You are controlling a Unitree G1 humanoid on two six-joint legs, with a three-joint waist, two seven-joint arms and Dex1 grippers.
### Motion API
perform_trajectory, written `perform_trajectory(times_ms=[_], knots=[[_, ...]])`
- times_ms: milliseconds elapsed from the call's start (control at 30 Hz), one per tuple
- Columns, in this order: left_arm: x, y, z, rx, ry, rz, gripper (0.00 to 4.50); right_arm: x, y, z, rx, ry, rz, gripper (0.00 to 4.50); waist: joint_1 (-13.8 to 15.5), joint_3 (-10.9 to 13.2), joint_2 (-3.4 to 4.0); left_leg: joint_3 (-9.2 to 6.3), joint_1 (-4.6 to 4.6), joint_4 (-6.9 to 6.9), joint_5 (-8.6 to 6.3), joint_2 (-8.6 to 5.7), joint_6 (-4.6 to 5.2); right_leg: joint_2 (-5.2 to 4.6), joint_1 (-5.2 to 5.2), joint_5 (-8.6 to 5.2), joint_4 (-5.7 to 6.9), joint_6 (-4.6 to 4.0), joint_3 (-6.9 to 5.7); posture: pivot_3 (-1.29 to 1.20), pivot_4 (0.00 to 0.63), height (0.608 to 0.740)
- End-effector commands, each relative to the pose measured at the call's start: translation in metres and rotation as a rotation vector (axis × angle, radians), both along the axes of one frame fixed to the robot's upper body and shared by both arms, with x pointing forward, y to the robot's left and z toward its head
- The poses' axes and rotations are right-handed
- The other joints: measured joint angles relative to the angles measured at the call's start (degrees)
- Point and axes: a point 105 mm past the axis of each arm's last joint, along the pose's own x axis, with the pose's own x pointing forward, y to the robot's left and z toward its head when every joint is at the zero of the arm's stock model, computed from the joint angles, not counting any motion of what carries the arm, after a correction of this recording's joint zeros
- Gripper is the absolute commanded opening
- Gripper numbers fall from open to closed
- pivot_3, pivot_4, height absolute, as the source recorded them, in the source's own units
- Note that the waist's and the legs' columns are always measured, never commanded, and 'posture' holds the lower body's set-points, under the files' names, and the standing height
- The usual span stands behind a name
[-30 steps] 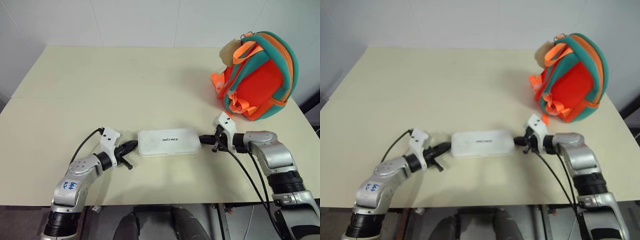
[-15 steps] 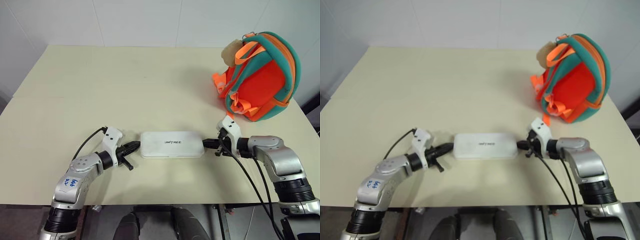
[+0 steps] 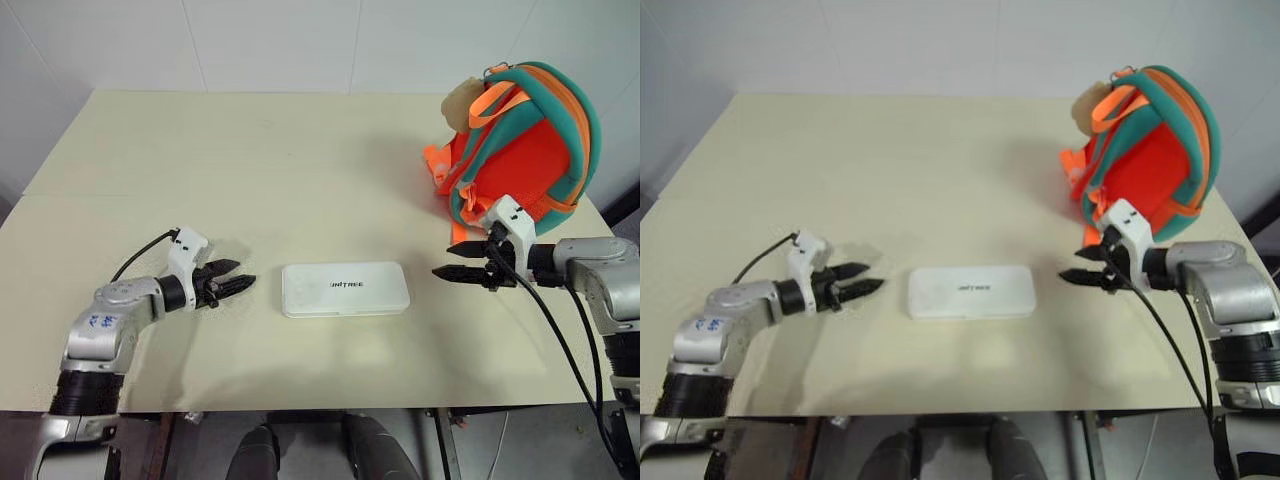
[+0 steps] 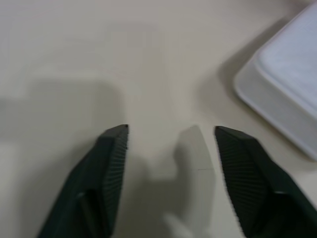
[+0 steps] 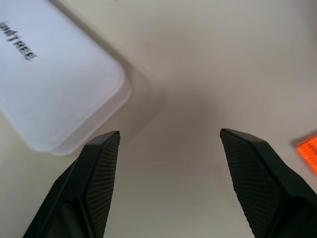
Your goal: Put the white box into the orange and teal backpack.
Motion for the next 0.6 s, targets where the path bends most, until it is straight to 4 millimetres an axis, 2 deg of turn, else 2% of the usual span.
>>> perform_trajectory(times_ms=[33, 133, 267, 300, 433, 467, 600], knots=[[-0.011, -0.014, 0.017, -0.135, 0.129, -0.098, 3.11, -0.015, 0.015, 0.018, 0.037, 0.0, 0.076, 3.24, 0.0, 0.0, 0.01, -0.03, -0.02, 0.0, 0.0, 0.0, 0.0, 0.0, 0.0, -0.01, 0.02, 0.01, -0.02, 0.0, 0.15, 0.74], [-0.016, -0.019, 0.018, -0.197, 0.246, -0.128, 3.11, -0.024, 0.026, 0.013, 0.039, 0.038, 0.119, 3.24, -0.1, 0.0, 0.01, -0.1, -0.01, 0.0, -0.01, 0.01, 0.0, 0.01, 0.0, -0.02, 0.05, 0.0, -0.08, 0.0, 0.15, 0.74], [-0.019, -0.018, 0.017, -0.204, 0.328, -0.126, 3.11, -0.027, 0.032, 0.014, 0.065, 0.074, 0.116, 3.24, -0.1, 0.0, 0.01, -0.13, 0.0, 0.03, 0.0, 0.01, -0.01, 0.01, 0.0, -0.03, 0.1, -0.01, -0.1, 0.0, 0.15, 0.74], [-0.019, -0.017, 0.017, -0.197, 0.33, -0.117, 3.47, -0.027, 0.032, 0.015, 0.074, 0.086, 0.104, 3.24, -0.1, 0.0, 0.01, -0.14, 0.01, 0.03, 0.0, 0.0, -0.01, 0.01, -0.01, -0.03, 0.12, -0.01, -0.1, 0.0, 0.15, 0.74], [-0.025, -0.021, 0.016, -0.221, 0.408, -0.132, 4.5, -0.036, 0.037, 0.011, 0.057, 0.116, 0.16, 4.11, 0.1, 0.0, 0.01, -0.15, 0.0, 0.05, 0.02, -0.01, -0.04, -0.02, 0.0, -0.03, 0.11, -0.02, -0.12, 0.0, 0.15, 0.74], [-0.025, -0.021, 0.013, -0.225, 0.432, -0.12, 4.5, -0.035, 0.038, 0.01, 0.055, 0.115, 0.159, 4.47, 0.2, 0.0, 0.01, -0.15, -0.01, 0.05, 0.02, -0.01, -0.04, -0.01, 0.0, -0.03, 0.11, -0.02, -0.13, 0.0, 0.15, 0.74], [-0.031, -0.03, 0.011, -0.282, 0.526, -0.134, 4.5, -0.028, 0.038, 0.006, 0.023, 0.084, 0.152, 4.47, 0.2, 0.0, 0.01, -0.15, -0.01, 0.05, 0.02, -0.01, -0.04, -0.03, 0.0, -0.03, 0.09, -0.02, -0.13, 0.0, 0.15, 0.74]])
